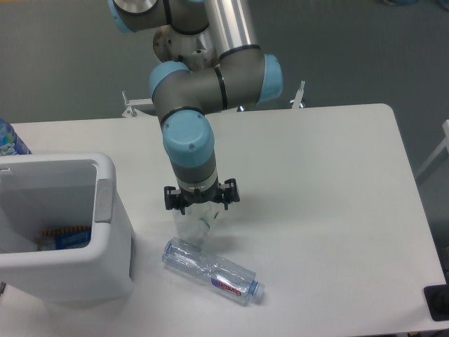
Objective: Place the trash in the trash can
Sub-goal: 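Close the gripper on the crumpled plastic and lift it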
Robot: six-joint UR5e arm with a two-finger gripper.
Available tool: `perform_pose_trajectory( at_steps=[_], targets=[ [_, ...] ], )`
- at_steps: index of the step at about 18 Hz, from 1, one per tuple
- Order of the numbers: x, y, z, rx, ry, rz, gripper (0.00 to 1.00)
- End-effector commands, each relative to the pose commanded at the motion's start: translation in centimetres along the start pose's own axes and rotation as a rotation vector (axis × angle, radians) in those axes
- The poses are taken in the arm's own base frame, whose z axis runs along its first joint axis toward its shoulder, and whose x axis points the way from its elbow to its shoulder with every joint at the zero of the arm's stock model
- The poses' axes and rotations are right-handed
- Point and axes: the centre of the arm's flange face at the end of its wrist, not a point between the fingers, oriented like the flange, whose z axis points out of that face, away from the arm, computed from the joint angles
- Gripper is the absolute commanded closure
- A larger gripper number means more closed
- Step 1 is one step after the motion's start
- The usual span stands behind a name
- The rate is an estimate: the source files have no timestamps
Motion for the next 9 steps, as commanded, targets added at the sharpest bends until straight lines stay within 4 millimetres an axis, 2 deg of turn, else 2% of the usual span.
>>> perform_pose_trajectory(
  at_steps=[1,2,4,7,8,9],
  targets=[
    [0.01,-0.08,0.37,-0.006,0.001,-0.001,0.00],
    [-0.01,-0.12,0.41,-0.008,0.000,0.000,0.04],
    [-0.01,-0.04,0.40,-0.010,-0.001,-0.002,0.36],
    [-0.01,-0.03,0.41,-0.011,-0.001,-0.002,0.78],
    [0.00,0.03,0.39,-0.011,-0.001,-0.002,0.90],
    [0.00,0.02,0.38,-0.010,-0.001,-0.002,0.98]
  ],
)
